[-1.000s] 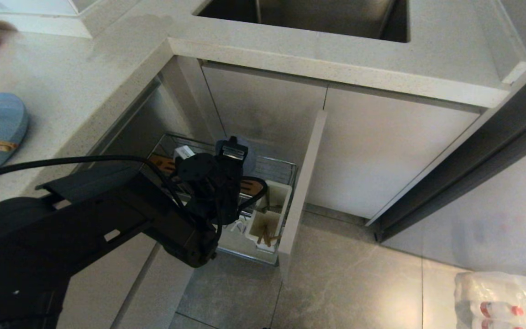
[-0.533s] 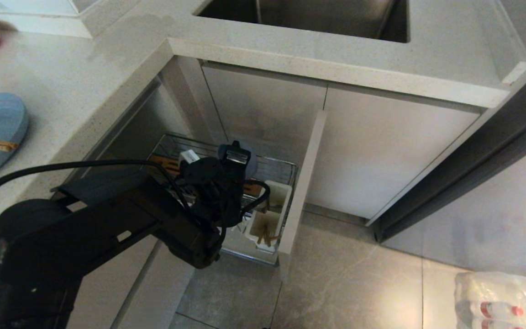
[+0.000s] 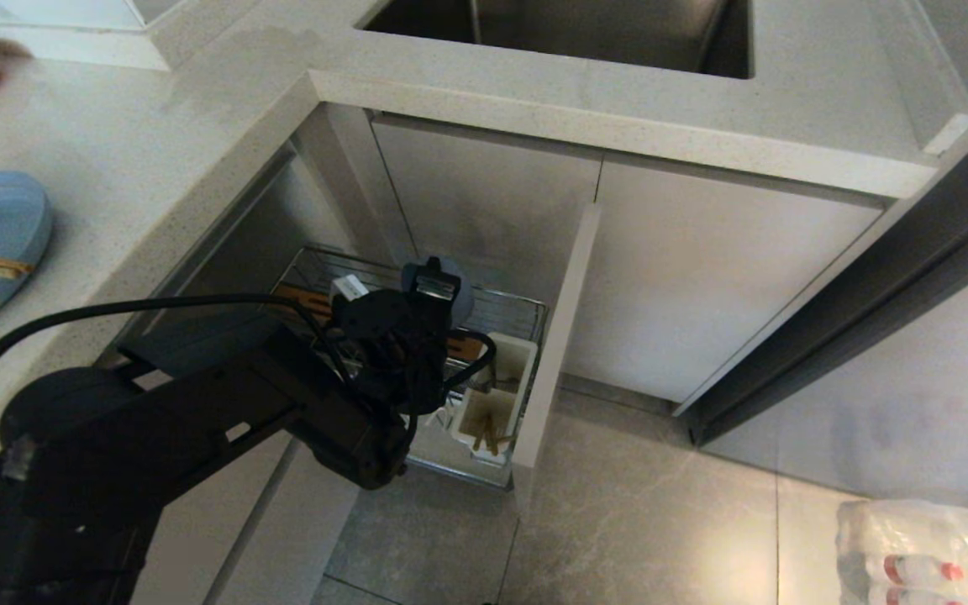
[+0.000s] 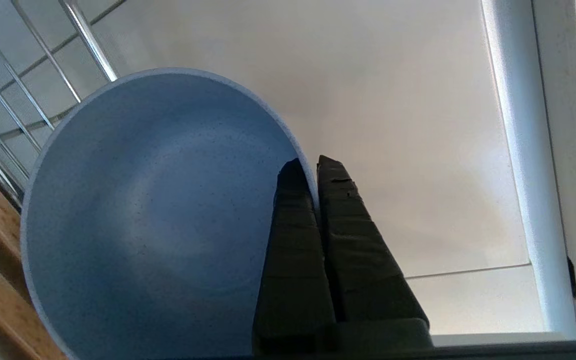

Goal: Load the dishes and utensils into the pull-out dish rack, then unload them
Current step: Pick up the bowl and place it in the cupboard

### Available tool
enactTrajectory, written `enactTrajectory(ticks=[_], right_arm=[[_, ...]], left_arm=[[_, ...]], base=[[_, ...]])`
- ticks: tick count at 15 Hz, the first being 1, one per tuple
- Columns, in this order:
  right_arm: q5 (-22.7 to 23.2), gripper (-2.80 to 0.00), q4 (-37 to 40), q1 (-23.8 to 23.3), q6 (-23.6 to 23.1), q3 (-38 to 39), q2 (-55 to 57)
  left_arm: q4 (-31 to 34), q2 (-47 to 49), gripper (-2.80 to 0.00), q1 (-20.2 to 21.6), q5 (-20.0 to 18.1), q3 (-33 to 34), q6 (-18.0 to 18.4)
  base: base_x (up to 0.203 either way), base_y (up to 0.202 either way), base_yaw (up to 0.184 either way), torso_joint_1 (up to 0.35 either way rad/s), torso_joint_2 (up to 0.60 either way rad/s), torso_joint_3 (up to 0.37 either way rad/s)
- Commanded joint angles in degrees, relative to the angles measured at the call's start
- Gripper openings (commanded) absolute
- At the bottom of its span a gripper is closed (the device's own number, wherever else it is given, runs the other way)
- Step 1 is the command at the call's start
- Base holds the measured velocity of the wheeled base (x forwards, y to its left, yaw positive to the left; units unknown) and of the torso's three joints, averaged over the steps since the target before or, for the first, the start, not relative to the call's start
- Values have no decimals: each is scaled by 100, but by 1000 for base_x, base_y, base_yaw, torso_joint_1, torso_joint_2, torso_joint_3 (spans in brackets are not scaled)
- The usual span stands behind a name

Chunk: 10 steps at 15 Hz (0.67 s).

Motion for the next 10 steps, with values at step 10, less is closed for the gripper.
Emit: enactTrajectory(ticks=[10], right_arm=[[0, -280, -2, 0, 2, 0, 9]], left_arm=[[-38, -451, -280, 29, 40, 62, 118]], base=[[0, 0, 0, 0, 0, 0]])
